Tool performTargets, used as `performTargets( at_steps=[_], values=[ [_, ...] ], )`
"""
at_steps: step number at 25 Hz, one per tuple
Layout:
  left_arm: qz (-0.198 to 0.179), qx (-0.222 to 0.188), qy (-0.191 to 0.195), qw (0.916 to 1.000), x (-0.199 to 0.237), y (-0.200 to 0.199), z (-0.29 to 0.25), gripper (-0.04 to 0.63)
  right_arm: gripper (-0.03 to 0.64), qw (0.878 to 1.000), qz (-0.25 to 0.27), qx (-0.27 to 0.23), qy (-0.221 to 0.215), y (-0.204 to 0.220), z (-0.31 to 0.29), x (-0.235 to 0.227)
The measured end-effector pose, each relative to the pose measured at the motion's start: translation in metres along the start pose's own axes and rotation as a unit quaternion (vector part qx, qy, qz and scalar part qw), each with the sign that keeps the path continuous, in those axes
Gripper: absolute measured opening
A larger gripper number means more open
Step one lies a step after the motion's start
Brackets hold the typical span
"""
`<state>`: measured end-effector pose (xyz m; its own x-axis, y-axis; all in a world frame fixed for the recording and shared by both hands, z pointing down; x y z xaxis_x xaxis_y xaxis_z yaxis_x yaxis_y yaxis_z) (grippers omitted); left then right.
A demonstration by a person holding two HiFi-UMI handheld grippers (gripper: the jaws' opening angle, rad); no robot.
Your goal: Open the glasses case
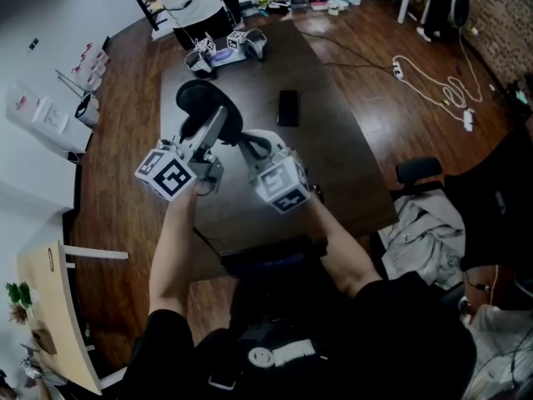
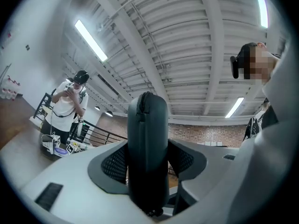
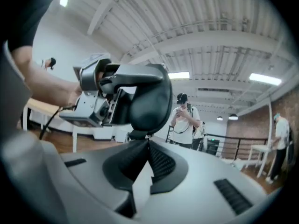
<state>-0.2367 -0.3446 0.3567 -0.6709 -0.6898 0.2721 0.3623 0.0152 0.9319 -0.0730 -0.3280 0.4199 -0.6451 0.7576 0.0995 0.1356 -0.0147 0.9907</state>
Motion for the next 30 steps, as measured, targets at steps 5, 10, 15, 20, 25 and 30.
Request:
performTargets(
  at_steps=[5,10,15,20,25,30],
  values=[
    [0.033,-0.028,-0.001,0.9990,0.004,-0.004,0.004,0.253,0.023,0.978,-0.188,-0.044,-0.077,0.019,0.004,-0.021],
    [0.019,-0.051,-0.003,0.9985,0.005,-0.021,0.009,0.252,0.224,0.911,-0.363,-0.097,-0.169,0.036,0.013,-0.046],
    [0.056,-0.043,0.044,0.9965,-0.002,-0.007,0.002,0.252,0.365,0.851,-0.430,-0.174,-0.246,0.013,0.015,-0.045],
    [0.021,0.010,0.088,0.9959,-0.022,0.006,-0.011,0.255,0.279,0.848,-0.425,-0.189,-0.254,0.015,0.013,-0.042],
    [-0.012,0.063,0.111,0.9917,-0.013,0.004,0.000,0.273,0.267,0.910,-0.318,-0.151,-0.220,0.005,0.027,-0.052],
    [-0.171,0.208,0.106,0.9572,0.001,0.005,0.015,0.307,0.264,0.986,-0.056,-0.053,-0.147,-0.027,0.043,-0.056]
  ],
)
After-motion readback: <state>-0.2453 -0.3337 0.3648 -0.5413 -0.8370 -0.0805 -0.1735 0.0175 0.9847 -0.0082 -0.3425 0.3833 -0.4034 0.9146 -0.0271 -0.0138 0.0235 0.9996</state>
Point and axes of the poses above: the fingertips, and each gripper's own axes: z backward along the fingers, x to its left, y out of its underside, the point moved 10 cm from there along z, backward along the fingers, and after that the axes turned 7 degrees about -z, right-handed, at the moved point
